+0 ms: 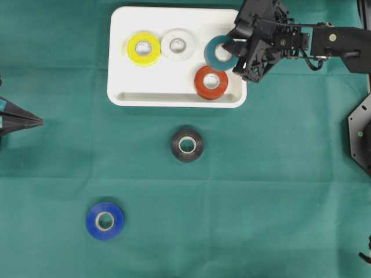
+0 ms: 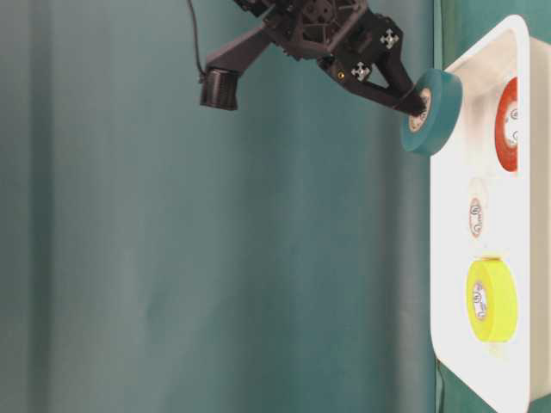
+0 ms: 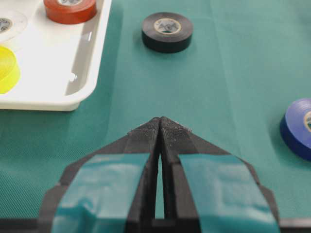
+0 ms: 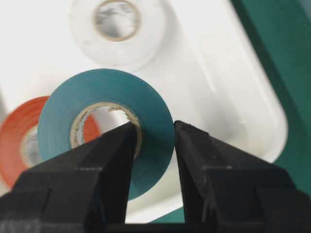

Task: Put the tape into the white case with the right arm.
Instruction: 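Carry the teal roll into the tray's upper-right area and lower it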

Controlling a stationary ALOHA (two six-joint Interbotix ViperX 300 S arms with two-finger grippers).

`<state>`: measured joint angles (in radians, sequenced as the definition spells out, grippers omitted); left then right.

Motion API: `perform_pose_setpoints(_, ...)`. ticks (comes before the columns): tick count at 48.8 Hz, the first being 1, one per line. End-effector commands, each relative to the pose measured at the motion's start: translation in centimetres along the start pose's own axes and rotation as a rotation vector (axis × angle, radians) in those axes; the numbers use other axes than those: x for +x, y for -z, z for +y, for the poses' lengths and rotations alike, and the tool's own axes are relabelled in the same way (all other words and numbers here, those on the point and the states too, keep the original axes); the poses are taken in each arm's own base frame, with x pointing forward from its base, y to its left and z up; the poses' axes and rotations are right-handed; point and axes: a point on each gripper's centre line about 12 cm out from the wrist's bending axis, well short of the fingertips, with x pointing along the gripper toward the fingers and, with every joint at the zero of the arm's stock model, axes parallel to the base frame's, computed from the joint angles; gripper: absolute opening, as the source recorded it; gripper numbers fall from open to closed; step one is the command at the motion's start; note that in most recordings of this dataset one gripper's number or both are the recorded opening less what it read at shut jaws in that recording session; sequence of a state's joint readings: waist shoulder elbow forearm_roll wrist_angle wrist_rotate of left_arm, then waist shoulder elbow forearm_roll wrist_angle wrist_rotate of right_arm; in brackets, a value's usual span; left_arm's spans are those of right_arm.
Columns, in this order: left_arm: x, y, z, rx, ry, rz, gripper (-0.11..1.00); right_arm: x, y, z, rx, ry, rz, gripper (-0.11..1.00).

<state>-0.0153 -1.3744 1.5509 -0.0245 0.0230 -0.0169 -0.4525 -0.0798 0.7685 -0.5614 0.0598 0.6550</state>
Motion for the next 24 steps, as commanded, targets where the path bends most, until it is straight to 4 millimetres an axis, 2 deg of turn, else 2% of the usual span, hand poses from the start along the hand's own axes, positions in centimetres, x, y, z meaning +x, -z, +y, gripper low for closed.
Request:
perform_pose_setpoints(1, 0.0, -0.5, 0.0, 0.0, 0.0, -0.012, 0.0, 0.0, -1.2, -0.2, 0.008, -0.015, -0.052, -0.01)
perform_pose_setpoints(10, 0.1, -0.4, 0.0, 0.0, 0.0, -0.011, 0.0, 1.0, -0.8, -0.6, 0.021, -0.019, -0.045, -0.01)
perform_pose_setpoints(24, 0.0, -0.4, 0.0, 0.0, 0.0, -0.011, 0.0, 1.2, -0.6, -0.8, 0.029, -0.008, -0.03, -0.01)
